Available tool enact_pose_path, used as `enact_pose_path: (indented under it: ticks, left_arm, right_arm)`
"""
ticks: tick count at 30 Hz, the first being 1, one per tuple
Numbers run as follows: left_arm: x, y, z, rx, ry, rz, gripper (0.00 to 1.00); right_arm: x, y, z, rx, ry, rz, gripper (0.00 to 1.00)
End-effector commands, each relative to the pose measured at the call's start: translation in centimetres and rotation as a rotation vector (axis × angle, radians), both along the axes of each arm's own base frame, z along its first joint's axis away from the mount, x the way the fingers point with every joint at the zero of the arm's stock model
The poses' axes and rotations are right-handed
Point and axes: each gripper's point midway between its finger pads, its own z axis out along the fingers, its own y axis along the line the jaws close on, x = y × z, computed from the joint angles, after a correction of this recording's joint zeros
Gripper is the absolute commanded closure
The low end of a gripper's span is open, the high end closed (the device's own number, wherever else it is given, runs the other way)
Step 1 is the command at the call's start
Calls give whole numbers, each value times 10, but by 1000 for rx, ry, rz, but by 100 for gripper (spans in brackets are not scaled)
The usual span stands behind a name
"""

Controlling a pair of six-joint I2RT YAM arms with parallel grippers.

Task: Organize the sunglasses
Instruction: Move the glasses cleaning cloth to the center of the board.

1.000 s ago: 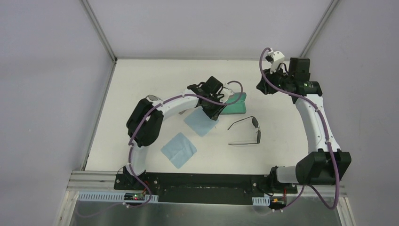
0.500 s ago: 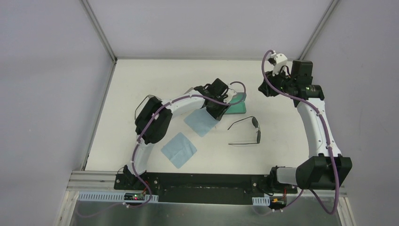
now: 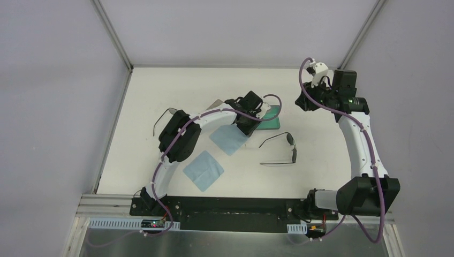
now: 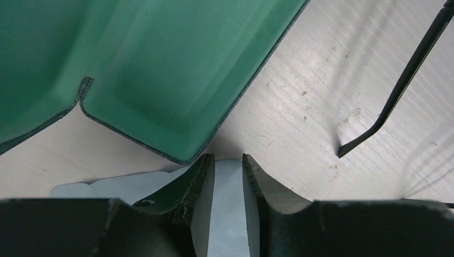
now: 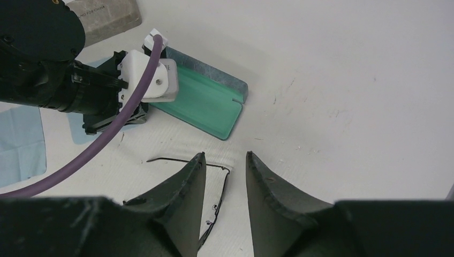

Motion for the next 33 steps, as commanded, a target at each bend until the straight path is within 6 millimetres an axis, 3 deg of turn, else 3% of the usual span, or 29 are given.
enact_pose_path:
  ticks: [1,15,25,33]
  left_arm:
    - [6,-5,11,-12,-47,19,71]
    - [-12,2,-3,40,-38,-20,71]
    - [-30,-3,2,38,-46,-83,100]
    - [-58,-13,13,-30,23,-171,100]
  right_arm:
    - [-1,2,14,16,-58,10,64]
    - [-1,2,14,15,-61,15,64]
    - [-4,1,11,8,-61,18,64]
    - [-6,2,12,6,-58,24,64]
